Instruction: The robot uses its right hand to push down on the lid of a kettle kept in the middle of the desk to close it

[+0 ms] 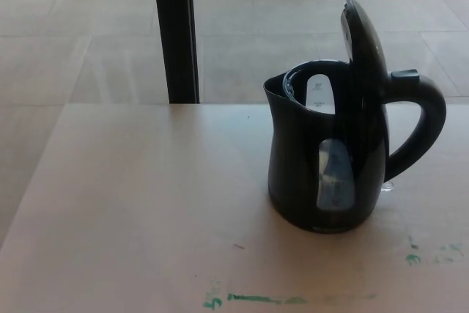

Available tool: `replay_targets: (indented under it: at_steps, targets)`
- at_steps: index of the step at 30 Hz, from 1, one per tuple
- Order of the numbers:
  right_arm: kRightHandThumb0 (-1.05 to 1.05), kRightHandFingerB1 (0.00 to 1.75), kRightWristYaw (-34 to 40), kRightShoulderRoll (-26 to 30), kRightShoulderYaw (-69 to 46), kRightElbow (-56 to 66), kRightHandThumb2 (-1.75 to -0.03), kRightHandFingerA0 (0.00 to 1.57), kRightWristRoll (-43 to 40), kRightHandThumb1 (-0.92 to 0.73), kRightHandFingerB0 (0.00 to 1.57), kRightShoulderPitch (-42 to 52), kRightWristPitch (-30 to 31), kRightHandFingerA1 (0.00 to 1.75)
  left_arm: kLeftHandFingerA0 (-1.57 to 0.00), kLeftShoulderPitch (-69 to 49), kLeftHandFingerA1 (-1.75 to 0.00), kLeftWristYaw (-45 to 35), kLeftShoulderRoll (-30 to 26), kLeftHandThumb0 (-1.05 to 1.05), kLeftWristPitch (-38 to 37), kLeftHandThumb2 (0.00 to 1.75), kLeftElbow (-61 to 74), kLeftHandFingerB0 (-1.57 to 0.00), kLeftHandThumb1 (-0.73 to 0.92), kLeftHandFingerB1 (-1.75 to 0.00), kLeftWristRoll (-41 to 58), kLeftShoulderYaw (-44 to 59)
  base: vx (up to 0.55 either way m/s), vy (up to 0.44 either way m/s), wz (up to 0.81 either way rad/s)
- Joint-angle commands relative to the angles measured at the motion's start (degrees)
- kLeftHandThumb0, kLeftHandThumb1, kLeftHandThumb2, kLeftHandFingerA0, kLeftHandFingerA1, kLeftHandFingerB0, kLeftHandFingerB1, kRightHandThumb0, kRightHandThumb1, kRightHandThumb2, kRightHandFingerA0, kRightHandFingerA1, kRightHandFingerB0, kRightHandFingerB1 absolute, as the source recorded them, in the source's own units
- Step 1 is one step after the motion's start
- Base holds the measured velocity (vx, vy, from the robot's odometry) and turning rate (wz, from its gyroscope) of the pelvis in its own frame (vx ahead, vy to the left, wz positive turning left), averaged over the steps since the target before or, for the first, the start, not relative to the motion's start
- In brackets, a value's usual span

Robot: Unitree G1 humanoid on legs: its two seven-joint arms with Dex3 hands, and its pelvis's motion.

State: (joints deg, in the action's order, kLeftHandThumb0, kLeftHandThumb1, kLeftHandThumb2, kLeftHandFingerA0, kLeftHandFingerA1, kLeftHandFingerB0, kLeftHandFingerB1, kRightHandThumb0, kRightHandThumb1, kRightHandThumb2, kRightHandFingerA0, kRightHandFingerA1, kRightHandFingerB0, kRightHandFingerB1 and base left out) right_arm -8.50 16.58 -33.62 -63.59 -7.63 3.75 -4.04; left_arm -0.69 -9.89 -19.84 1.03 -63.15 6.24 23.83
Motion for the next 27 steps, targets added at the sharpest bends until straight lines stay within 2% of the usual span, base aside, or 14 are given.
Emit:
replay_targets:
  at_steps: [1, 2, 3, 4, 14, 15, 16, 17, 19, 20, 21, 22, 23, 27]
  targets:
    - [-0.87, 0.34, -5.4, 4.1, -13.4, -4.4, -0.75, 0.34, -15.3, -0.92, 0.23, -3.2, -5.6, 0.47, -0.44, 2.6, -0.46, -6.6, -4.4, -0.84, 2.5, 0.73, -5.1, -0.34, 0.92, -0.41, 10.2, 9.1, 0.00, 0.000, 0.00]
    - [-0.84, 0.36, -4.6, 4.0, -15.4, -4.2, -0.72, 0.37, -16.6, -0.92, 0.26, -4.0, -6.0, 0.48, -0.46, 2.8, -0.46, -6.1, -4.4, -0.85, 2.5, 0.72, -5.4, -0.36, 0.92, -0.41, 9.8, 9.3, 0.00, 0.000, 0.00]
    - [-0.82, 0.47, -5.4, 4.4, -15.0, -3.7, -1.12, 0.30, -15.6, -0.78, 0.17, -4.0, -7.1, 0.55, -0.45, 2.9, -0.47, -6.3, -4.5, -0.85, 2.7, 0.72, -5.6, -0.36, 0.92, -0.41, 9.9, 9.7, 0.00, 0.000, 0.00]
    - [-0.86, 0.32, -5.3, 5.9, -15.5, -3.1, -0.76, 0.38, -15.3, -0.92, 0.25, -4.8, -7.6, 0.45, -0.44, 2.7, -0.48, -7.0, -4.5, -0.87, 2.1, 0.73, -5.9, -0.35, 0.92, -0.42, 9.9, 10.0, 0.00, 0.000, 0.00]
    - [-0.82, 0.34, -5.3, 14.1, -14.7, 4.5, -0.79, 0.44, -12.5, -0.92, 0.28, -16.6, -16.1, 0.51, -0.42, 3.0, -0.50, -7.4, -4.6, -0.91, 1.0, 0.80, -7.2, -0.33, 0.84, -0.44, 8.9, 10.6, 0.00, 0.000, 0.00]
    - [-0.86, 0.60, -5.6, 15.9, -12.3, 8.3, -1.08, 0.40, -10.7, -0.78, 0.27, -20.7, -18.0, 0.75, -0.42, 3.0, -0.51, -7.5, -4.7, -0.91, 1.2, 0.82, -7.4, -0.32, 0.83, -0.44, 9.2, 10.8, 0.00, 0.000, 0.00]
    - [-0.86, 0.60, -5.6, 16.1, -12.0, 8.7, -1.08, 0.40, -10.5, -0.78, 0.27, -21.1, -18.2, 0.75, -0.42, 3.0, -0.51, -7.5, -4.7, -0.91, 1.3, 0.82, -7.4, -0.32, 0.83, -0.44, 9.2, 10.8, 0.00, 0.000, 0.00]
    - [-0.88, 0.69, -5.3, 16.5, -11.1, 10.0, -0.78, 0.48, -9.9, -0.92, 0.29, -22.1, -18.5, 0.88, -0.44, 3.1, -0.49, -7.4, -4.7, -0.85, 1.6, 0.72, -7.4, -0.36, 0.92, -0.42, 9.4, 11.0, 0.00, 0.000, 0.00]
    - [-0.88, 0.71, -3.8, 17.4, -8.9, 12.7, -0.80, 0.50, -8.2, -0.92, 0.30, -25.2, -19.0, 0.88, -0.42, 3.2, -0.48, -7.6, -4.7, -0.84, 2.2, 0.73, -7.4, -0.34, 0.92, -0.41, 9.8, 11.3, 0.00, 0.000, 0.00]
    - [-0.91, 0.72, -4.0, 17.5, -8.4, 13.5, -1.22, 0.57, -8.6, -0.84, 0.37, -26.8, -18.8, 0.83, -0.44, 3.1, -0.49, -7.7, -4.7, -0.86, 2.1, 0.73, -7.3, -0.35, 0.92, -0.43, 9.7, 11.1, 0.00, 0.000, 0.00]
    - [-0.91, 0.71, -4.0, 17.8, -7.2, 14.5, -0.80, 0.47, -8.1, -0.92, 0.29, -28.1, -18.5, 0.84, -0.41, 2.9, -0.51, -7.5, -4.7, -0.90, 1.9, 0.86, -7.3, -0.30, 0.81, -0.45, 9.5, 10.9, 0.00, 0.000, 0.00]
    - [-0.99, 0.70, -3.5, 17.6, -6.0, 17.4, -0.94, 0.40, -7.8, -0.82, 0.30, -28.8, -17.9, 0.80, -0.44, 2.9, -0.49, -7.7, -4.8, -0.87, 1.9, 0.73, -7.4, -0.35, 0.92, -0.43, 9.7, 11.0, 0.00, 0.000, 0.00]
    - [-0.95, 0.62, -3.4, 17.8, -4.2, 21.0, -0.81, 0.28, -6.6, -0.92, 0.15, -29.3, -17.7, 0.76, -0.41, 2.9, -0.53, -7.7, -4.7, -0.90, 1.7, 0.81, -7.6, -0.31, 0.82, -0.45, 9.9, 11.1, 0.00, 0.000, 0.00]
    - [-1.02, 0.63, -3.5, 18.5, 0.0, 32.3, -0.74, 0.23, -7.4, -0.91, 0.17, -31.9, -9.4, 0.81, -0.44, 2.7, -0.48, -7.5, -4.8, -0.83, 1.7, 0.73, -7.6, -0.36, 0.92, -0.41, 10.1, 11.0, 0.00, 0.000, 0.00]
